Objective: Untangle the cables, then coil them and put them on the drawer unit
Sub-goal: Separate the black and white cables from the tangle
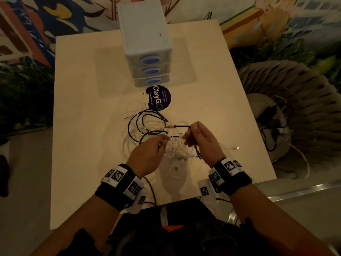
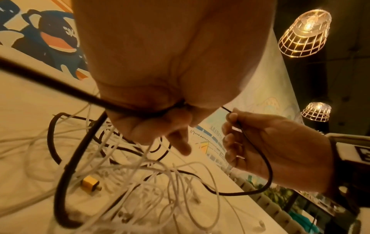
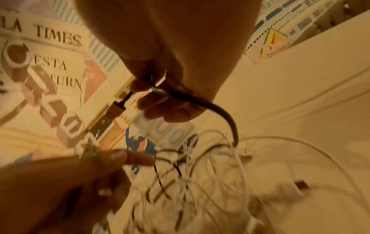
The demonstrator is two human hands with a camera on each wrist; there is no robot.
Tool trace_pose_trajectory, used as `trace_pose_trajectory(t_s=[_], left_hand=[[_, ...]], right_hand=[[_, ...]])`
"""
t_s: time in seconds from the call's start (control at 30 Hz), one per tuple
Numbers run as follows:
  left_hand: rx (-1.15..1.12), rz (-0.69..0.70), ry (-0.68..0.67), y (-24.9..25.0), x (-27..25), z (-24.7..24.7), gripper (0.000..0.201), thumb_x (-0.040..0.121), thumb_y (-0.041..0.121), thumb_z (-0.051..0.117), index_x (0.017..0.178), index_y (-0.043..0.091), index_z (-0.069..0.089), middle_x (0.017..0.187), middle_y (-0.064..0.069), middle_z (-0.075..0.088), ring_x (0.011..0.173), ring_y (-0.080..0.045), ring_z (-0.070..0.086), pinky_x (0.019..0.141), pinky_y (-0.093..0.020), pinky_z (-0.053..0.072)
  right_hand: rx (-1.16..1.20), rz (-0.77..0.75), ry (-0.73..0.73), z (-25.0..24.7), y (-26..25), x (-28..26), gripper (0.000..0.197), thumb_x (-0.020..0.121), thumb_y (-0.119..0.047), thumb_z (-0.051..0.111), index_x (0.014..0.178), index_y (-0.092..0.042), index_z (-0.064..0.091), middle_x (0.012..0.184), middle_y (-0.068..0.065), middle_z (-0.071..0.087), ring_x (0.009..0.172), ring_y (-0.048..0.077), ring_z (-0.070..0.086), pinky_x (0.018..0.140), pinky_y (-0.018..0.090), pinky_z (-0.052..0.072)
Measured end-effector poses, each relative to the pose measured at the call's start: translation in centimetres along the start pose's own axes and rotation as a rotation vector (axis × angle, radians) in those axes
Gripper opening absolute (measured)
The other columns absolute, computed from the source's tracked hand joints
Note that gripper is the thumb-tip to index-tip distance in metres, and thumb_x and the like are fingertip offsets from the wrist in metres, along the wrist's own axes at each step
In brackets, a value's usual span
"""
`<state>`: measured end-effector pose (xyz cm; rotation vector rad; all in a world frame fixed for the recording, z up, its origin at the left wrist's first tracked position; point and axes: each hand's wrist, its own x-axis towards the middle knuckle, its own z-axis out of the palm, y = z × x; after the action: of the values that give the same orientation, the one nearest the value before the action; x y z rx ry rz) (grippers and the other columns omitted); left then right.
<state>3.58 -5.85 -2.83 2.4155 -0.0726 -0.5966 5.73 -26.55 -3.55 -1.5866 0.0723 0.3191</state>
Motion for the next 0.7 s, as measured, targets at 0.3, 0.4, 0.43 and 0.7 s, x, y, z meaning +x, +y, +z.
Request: trace_pose_trajectory(t_s=[0.3,0.4,0.43,0.7], left_hand=[[-0.206,-0.047,0.187,0.1,0.1,-1.3,0.029,0.110,0.037,0.036,0.113,0.027,0.063,0.053,0.004,0.047,0.041,-0.008,0.041,0.050,-0.031,0.030],[-0.268,-0.031,0.223,0.8,0.4,-1.0,0.024,0.109,0.033,0.038,0.113,0.028,0.061,0.058,0.002,0.053,0.045,-0.008,0.044,0.052,-0.032,0.035],[-0.297,-0.024,0.205,1.1,0.6,-0.7,0.024,0.109,0.032,0.038,0.116,0.029,0.060,0.058,0.003,0.052,0.045,-0.008,0.044,0.052,-0.032,0.035],[-0.285,-0.041,-0.061,2.2,3.9,2.8,0.041,0.110,0.026,0.036,0.149,0.031,0.045,0.071,0.004,0.065,0.065,-0.005,0.059,0.063,-0.027,0.043]], right_hand=[[0.522,0.026,0.338,-6.5,-3.6,0.6,0.032,0.108,-0.028,0.037,0.078,-0.019,0.046,0.061,-0.001,0.018,0.048,0.011,0.016,0.048,0.022,0.019],[0.628,0.090,0.178,-6.6,-3.8,-0.1,0.037,0.090,-0.030,0.058,0.068,-0.020,0.030,0.053,-0.008,0.024,0.041,0.008,0.018,0.043,0.022,0.019],[0.664,0.100,0.107,-6.3,-3.7,-0.4,0.047,0.077,-0.033,0.070,0.066,-0.021,0.026,0.050,-0.009,0.025,0.040,0.007,0.019,0.042,0.023,0.017],[0.271,0.034,-0.205,-3.9,-3.9,-2.6,0.023,0.060,-0.028,0.054,0.044,-0.027,0.037,0.051,-0.006,0.028,0.053,0.016,0.020,0.058,0.038,0.013]])
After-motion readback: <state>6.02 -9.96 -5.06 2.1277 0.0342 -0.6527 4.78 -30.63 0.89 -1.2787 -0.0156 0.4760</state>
